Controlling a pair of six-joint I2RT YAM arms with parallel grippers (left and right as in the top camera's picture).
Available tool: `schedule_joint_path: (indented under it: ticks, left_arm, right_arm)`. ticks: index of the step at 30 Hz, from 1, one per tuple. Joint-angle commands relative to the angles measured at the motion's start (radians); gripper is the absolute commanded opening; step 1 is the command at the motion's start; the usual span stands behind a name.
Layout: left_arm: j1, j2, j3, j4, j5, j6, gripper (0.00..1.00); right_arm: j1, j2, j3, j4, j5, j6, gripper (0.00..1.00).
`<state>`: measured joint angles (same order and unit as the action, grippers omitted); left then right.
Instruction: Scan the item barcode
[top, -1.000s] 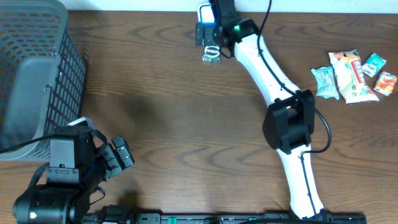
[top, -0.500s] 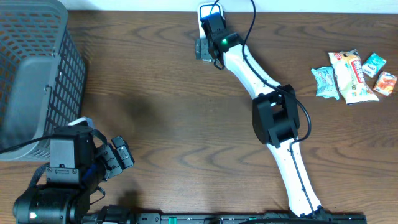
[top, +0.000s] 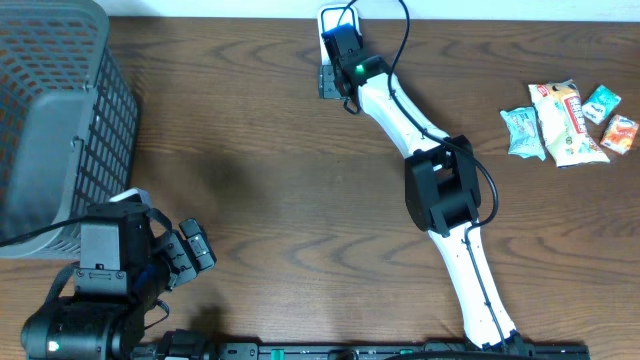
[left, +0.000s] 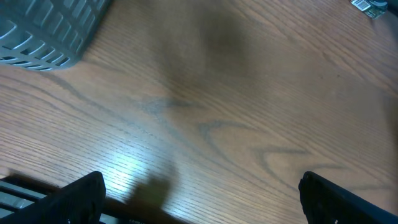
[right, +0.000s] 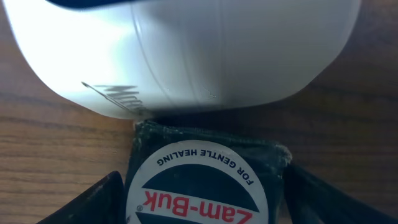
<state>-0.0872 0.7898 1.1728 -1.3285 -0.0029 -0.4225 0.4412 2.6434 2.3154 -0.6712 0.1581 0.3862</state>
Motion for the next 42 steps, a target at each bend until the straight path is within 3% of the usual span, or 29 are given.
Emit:
schedule_joint_path:
  ticks: [1,10,15,30,37,42]
  left_arm:
    - [-0.002,0.000,0.001,-0.003,-0.006,-0.006,0.97]
    - [-0.002,0.000,0.001,-0.003,-0.006,-0.006,0.98]
    - [-0.002,0.000,0.001,-0.003,-0.006,-0.006,0.98]
    - [-0.002,0.000,0.001,-0.003,-0.006,-0.006,0.98]
    - [-0.002,0.000,0.001,-0.003,-0.006,-0.006,0.98]
    - [-0.002,0.000,0.001,-0.003,-0.006,-0.006,0.98]
  right_arm:
    - [-0.002,0.011,-0.024,-0.006,0.019,0.002,0.72]
    - [-0.002,0.007,-0.025,-0.013,0.019,0.002,0.50]
    - [-0.004,-0.042,-0.024,-0.027,0.019,-0.015,0.45]
    - [-0.003,-0.255,-0.024,0.010,0.046,-0.108,0.44]
    - [-0.003,-0.231,-0.025,0.233,0.046,-0.178,0.42]
    - [-0.004,-0.175,-0.025,0.421,0.046,-0.187,0.46]
